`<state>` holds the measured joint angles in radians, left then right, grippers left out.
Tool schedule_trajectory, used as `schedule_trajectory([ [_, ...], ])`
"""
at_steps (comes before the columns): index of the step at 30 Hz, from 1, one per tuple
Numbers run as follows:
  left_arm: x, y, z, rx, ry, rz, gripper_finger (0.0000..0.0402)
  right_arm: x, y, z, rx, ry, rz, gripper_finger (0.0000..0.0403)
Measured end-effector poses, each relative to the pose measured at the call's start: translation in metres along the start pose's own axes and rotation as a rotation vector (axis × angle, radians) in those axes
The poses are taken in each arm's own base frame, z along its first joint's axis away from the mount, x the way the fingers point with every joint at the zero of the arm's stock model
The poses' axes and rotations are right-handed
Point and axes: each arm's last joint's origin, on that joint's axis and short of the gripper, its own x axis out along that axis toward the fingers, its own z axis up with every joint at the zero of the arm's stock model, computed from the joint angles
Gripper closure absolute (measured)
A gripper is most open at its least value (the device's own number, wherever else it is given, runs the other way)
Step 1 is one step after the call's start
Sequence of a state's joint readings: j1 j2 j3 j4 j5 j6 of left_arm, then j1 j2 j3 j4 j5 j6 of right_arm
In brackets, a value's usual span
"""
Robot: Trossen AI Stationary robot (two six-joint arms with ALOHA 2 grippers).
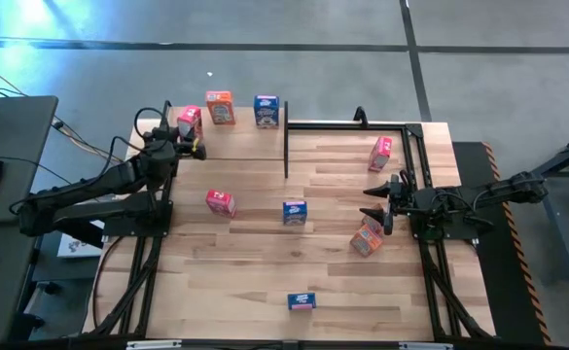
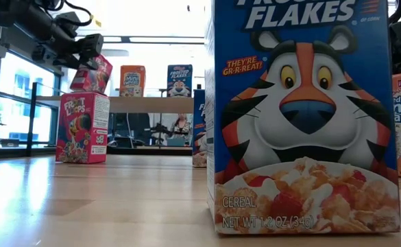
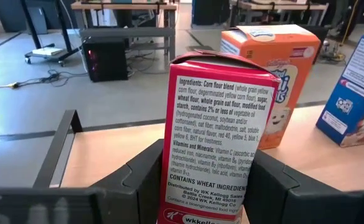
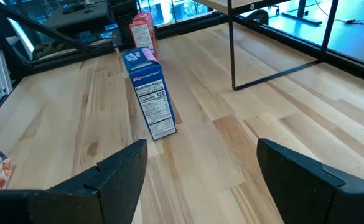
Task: Stack cereal on shelf
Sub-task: Put the bottom right red cereal box on the the shelf
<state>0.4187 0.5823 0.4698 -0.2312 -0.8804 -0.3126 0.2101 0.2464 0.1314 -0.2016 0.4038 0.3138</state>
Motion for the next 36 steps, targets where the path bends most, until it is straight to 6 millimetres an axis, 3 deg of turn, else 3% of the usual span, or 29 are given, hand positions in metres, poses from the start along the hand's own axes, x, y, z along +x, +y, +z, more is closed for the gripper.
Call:
schedule_trajectory([
  [21,0.0000,0.0000,-0.0010,0.009,0.010,-0.008,0.0235,0.0000,0.0000,0.0000,0.000,0.000,0.000,0.0107],
  [36,-0.0005,0.0018,-0.0049,0.037,0.039,0.001,0.0179,0.0000,0.0000,0.0000,-0.001,0.000,-0.001,0.0107],
])
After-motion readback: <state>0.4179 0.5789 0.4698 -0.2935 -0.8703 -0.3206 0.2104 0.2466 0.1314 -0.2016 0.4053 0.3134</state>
